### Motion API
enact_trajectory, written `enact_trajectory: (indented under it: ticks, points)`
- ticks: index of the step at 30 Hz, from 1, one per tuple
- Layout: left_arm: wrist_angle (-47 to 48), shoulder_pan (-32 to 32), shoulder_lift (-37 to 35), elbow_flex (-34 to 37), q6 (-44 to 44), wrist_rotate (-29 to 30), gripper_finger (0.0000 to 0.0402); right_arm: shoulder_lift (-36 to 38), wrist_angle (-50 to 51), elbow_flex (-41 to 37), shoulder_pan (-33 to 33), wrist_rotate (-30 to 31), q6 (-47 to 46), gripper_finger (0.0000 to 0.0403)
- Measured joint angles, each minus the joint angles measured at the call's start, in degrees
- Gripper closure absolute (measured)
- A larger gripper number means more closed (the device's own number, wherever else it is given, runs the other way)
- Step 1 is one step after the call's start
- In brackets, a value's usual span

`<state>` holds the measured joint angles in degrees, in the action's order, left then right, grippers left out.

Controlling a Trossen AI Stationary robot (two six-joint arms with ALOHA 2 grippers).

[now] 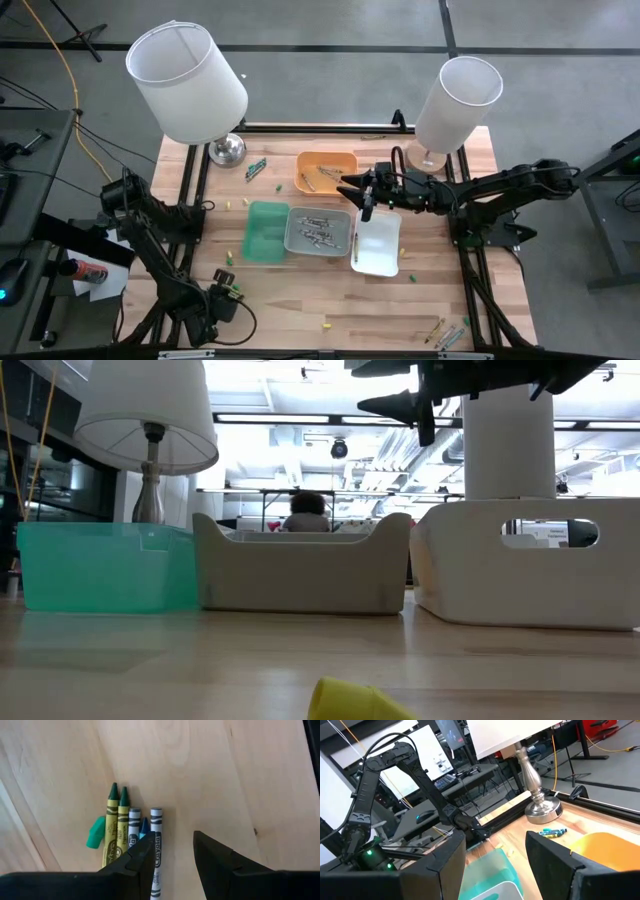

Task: Sort crayons
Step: Put the gray crayon into the yellow bin

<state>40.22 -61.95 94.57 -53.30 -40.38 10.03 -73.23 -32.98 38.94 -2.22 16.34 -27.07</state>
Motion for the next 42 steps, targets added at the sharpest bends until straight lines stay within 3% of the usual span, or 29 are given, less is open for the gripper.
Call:
enact_trajectory:
  ticks: [18,21,27,32,37,42]
  points:
    - [-0.45,0.07,4.59,-0.15,-1.53,-1.21,0.0285,0.0,0.65,0.0,0.0,0.0,0.04,0.0203]
    - [-0.58,0.11,4.65,-0.13,-1.55,-1.37,0.0304,0.0,0.71,0.0,0.0,0.0,0.04,0.0203]
    - [-1.02,0.26,4.7,-0.09,-4.18,-2.21,0.039,0.0,0.87,0.0,0.0,0.0,0.04,0.0203]
    - [-1.72,0.49,4.51,0.03,-6.95,-2.95,0.0396,0.0,1.13,0.0,0.0,-0.02,0.04,0.0203]
    - [-3.81,0.67,2.49,0.44,-8.12,-3.8,0.04,0.0,1.17,0.0,0.0,-0.02,-0.04,0.0203]
    - [-4.97,1.3,-5.87,0.26,-8.61,-3.43,0.0401,0.0,1.16,0.0,0.0,-0.02,-0.07,0.0203]
